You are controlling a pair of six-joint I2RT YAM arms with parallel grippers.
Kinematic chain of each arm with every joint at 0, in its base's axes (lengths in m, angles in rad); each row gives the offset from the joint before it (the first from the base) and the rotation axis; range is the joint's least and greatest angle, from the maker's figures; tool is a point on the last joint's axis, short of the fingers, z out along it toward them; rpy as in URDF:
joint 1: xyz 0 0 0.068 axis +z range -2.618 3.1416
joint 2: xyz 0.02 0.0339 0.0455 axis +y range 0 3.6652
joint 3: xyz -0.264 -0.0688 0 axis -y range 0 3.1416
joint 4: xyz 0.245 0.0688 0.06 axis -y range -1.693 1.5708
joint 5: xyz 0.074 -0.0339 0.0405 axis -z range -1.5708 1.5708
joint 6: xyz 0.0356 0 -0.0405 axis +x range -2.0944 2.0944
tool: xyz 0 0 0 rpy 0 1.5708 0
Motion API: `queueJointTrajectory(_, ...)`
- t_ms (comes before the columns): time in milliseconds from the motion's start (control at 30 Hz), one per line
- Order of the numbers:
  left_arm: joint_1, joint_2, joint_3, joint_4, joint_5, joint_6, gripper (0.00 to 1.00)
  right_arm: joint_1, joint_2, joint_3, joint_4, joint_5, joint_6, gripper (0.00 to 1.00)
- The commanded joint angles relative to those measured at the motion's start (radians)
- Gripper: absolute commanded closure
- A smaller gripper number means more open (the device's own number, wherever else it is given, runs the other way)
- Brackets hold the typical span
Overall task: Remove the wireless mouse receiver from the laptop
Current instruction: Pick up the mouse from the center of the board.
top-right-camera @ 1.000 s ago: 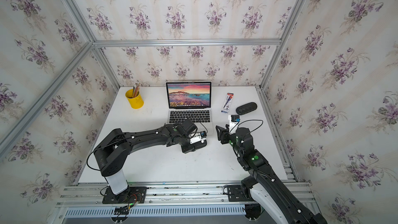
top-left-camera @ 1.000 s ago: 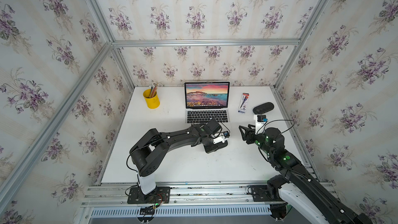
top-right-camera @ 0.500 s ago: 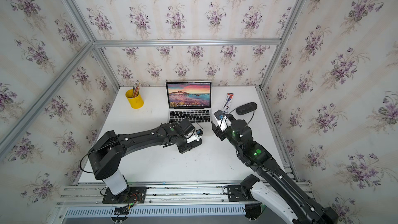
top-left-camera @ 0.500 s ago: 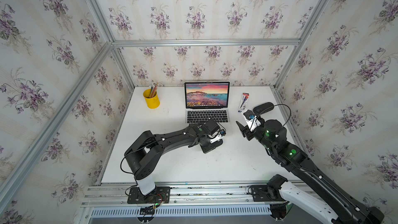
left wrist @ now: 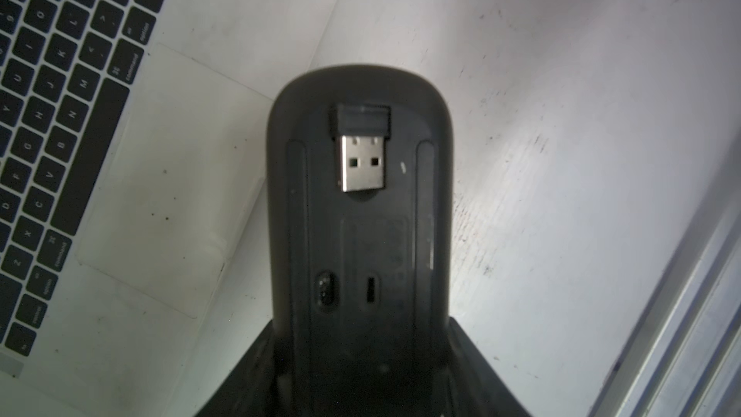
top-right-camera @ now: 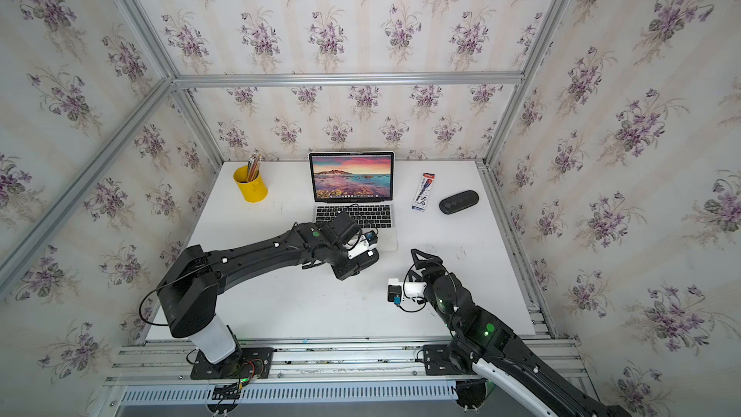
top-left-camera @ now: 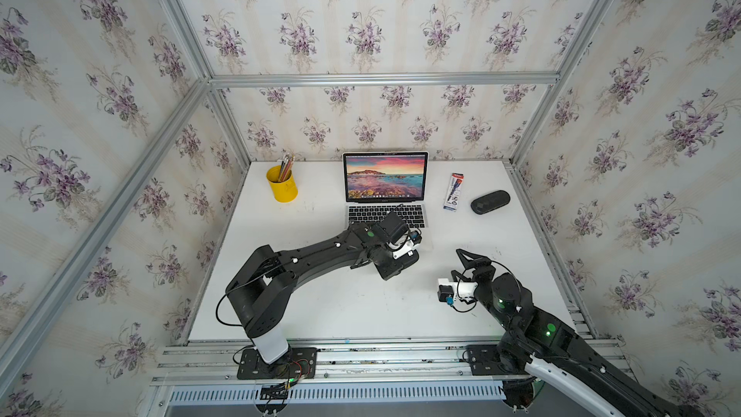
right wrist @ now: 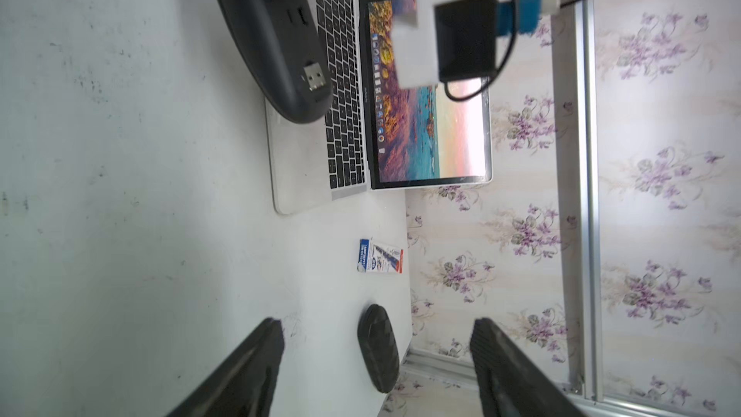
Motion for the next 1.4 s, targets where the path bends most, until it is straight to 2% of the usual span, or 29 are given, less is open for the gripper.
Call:
queueJointTrajectory(0, 0.001, -0.008, 0.047, -0.06, 0.063, 0.021, 0.47, 0.006, 0.026, -0.04, 0.233, -0.108, -0.173, 0.22)
queueJointTrajectory(100, 0.001, -0.005, 0.087, -0.096, 0.083, 0.03, 0.47, 0.042, 0.068, -0.06, 0.313, -0.103, -0.212, 0.21)
queueJointTrajectory(333, -0.003, -0.015, 0.107, -0.097, 0.165, 0.021, 0.46, 0.118, 0.108, -0.056, 0.348, -0.032, -0.247, 0.21)
queueJointTrajectory(667, -0.005, -0.047, 0.121, -0.109, 0.184, 0.019, 0.46, 0.13, 0.14, -0.07, 0.338, -0.035, -0.244, 0.21)
queueJointTrajectory(1100, -0.03, -0.067, 0.124, -0.121, 0.231, 0.029, 0.46, 0.163, 0.256, -0.042, 0.43, 0.001, -0.254, 0.21)
queueJointTrajectory(1367, -0.035, -0.092, 0.118, -0.111, 0.258, 0.029, 0.46, 0.171, 0.257, -0.049, 0.43, 0.011, -0.239, 0.24)
